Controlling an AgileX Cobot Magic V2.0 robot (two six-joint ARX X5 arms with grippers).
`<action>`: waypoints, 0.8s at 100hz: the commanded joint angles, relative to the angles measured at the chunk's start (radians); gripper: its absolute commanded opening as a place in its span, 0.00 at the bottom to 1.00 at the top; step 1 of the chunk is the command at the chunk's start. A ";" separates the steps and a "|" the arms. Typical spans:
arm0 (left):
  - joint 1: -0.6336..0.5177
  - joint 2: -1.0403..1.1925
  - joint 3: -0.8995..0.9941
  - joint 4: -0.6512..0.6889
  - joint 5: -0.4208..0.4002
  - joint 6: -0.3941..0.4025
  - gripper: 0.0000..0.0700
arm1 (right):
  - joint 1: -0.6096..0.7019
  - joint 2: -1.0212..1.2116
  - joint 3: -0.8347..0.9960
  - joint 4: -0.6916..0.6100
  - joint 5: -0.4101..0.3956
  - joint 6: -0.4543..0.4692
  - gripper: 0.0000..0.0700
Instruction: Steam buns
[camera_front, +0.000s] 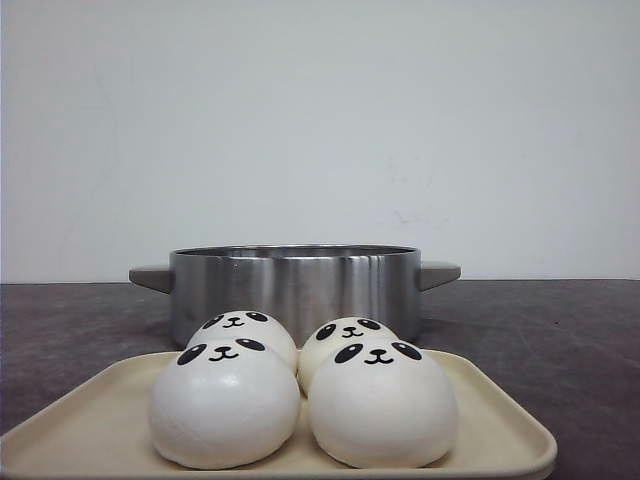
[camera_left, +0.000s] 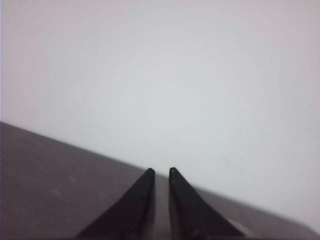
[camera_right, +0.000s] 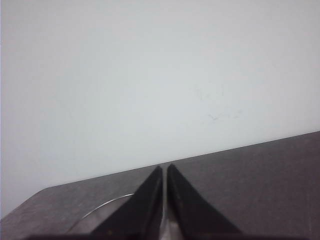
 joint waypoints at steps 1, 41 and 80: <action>0.000 0.008 0.043 -0.019 0.009 0.008 0.00 | 0.000 0.055 0.089 -0.069 0.003 -0.047 0.01; 0.000 0.482 0.655 -0.580 0.173 0.286 0.00 | 0.001 0.401 0.502 -0.346 -0.024 -0.268 0.01; -0.063 0.623 0.804 -0.669 0.173 0.299 1.00 | 0.002 0.432 0.502 -0.345 -0.191 -0.129 1.00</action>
